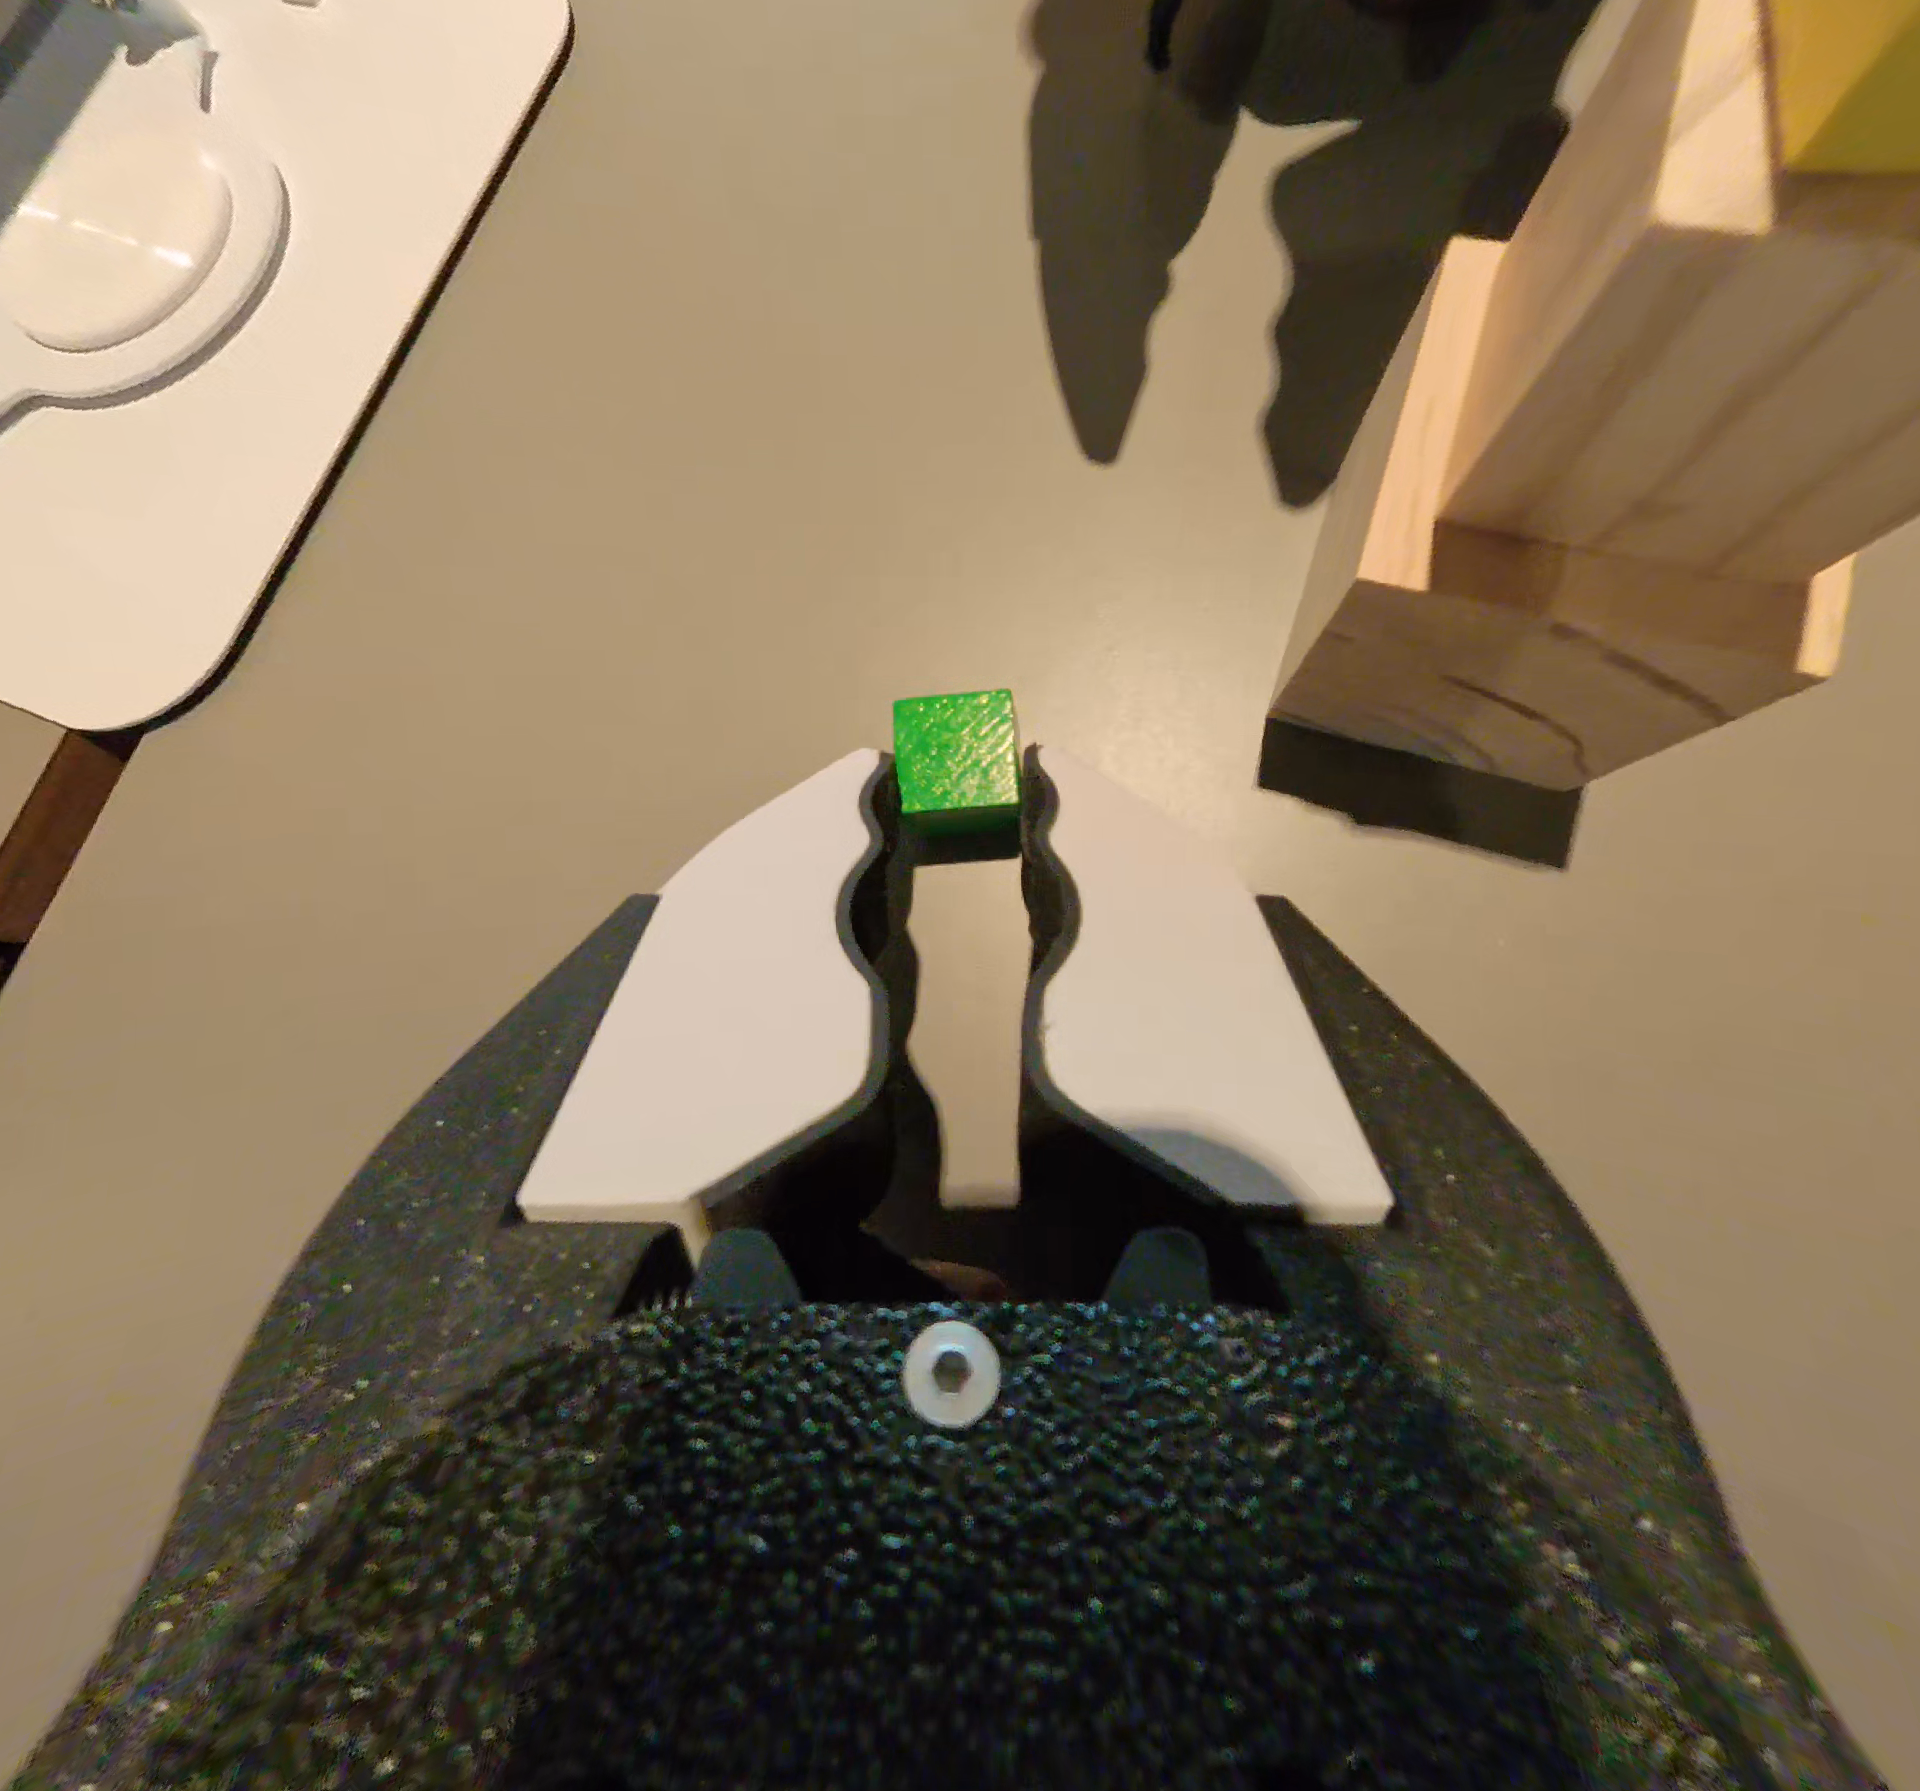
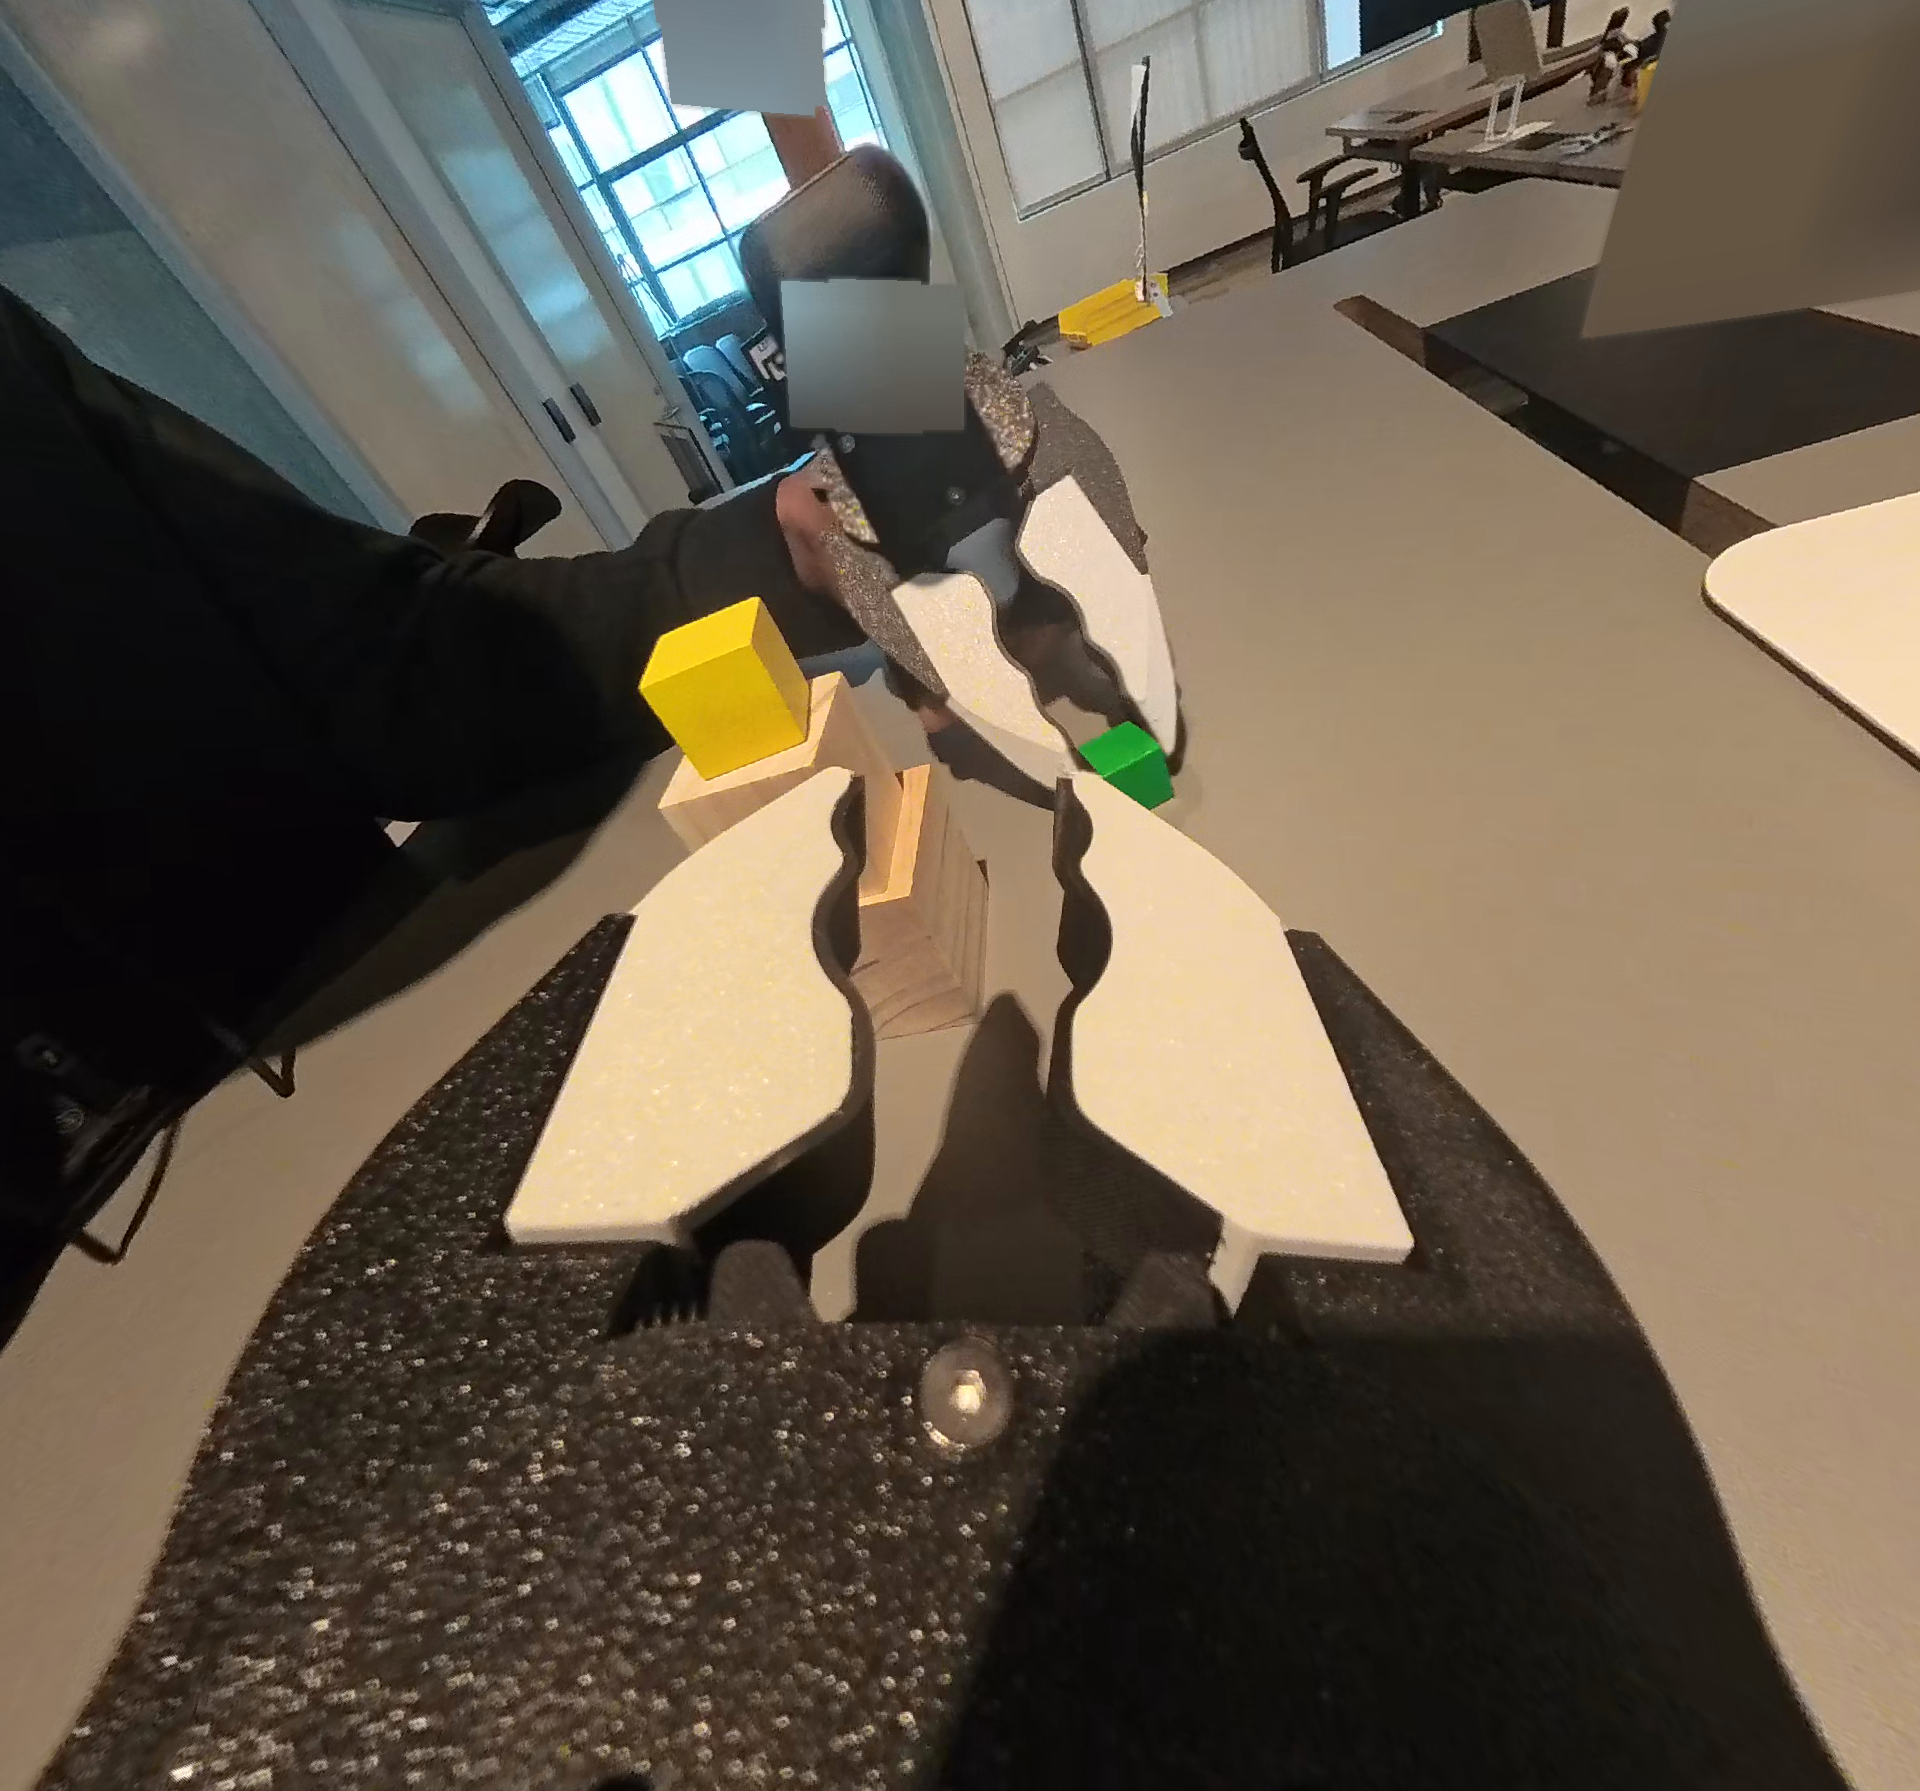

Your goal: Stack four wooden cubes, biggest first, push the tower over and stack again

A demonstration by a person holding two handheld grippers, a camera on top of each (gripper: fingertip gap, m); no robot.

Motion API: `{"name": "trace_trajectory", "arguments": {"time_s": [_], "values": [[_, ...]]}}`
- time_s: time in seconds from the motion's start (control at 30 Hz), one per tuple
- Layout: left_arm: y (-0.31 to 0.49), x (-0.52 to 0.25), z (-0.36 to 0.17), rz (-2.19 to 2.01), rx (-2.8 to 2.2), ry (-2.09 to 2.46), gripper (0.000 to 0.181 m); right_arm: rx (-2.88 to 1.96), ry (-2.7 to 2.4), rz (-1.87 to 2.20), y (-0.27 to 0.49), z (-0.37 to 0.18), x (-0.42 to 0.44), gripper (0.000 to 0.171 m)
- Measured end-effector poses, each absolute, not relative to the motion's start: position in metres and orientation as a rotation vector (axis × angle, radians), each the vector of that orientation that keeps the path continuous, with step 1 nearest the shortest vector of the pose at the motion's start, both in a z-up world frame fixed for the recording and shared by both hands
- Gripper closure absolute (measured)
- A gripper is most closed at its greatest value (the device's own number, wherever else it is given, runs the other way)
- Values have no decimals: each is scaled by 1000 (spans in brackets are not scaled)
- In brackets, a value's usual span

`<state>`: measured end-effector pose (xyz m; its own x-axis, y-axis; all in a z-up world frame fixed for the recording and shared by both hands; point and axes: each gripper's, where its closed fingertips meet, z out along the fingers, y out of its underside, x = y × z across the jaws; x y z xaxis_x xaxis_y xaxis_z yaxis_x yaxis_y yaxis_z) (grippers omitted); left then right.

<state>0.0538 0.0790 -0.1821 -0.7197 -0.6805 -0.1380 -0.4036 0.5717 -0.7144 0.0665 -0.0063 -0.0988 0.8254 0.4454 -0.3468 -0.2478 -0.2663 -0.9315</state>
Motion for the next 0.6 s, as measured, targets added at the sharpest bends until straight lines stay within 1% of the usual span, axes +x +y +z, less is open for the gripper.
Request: {"name": "trace_trajectory", "arguments": {"time_s": [0.03,0.13,0.27,0.33,0.43,0.6], "values": [[78,53,-179,-980,-876,2400,159,-1718,-154,667,-6,-99,67,136],[66,51,-145,-1228,-810,2302,159,-1719,-152,668,-6,-99,67,136],[41,33,-58,-1633,-598,2080,160,-1719,-148,671,-6,-99,67,137],[30,21,-29,-1684,-520,2065,159,-1721,-147,671,-6,-99,67,137],[9,6,-18,-1548,-446,2196,160,-1723,-144,671,-5,-100,68,137],[-5,4,-39,-1225,-482,2386,159,-1733,-141,666,-4,-101,68,139]]}}
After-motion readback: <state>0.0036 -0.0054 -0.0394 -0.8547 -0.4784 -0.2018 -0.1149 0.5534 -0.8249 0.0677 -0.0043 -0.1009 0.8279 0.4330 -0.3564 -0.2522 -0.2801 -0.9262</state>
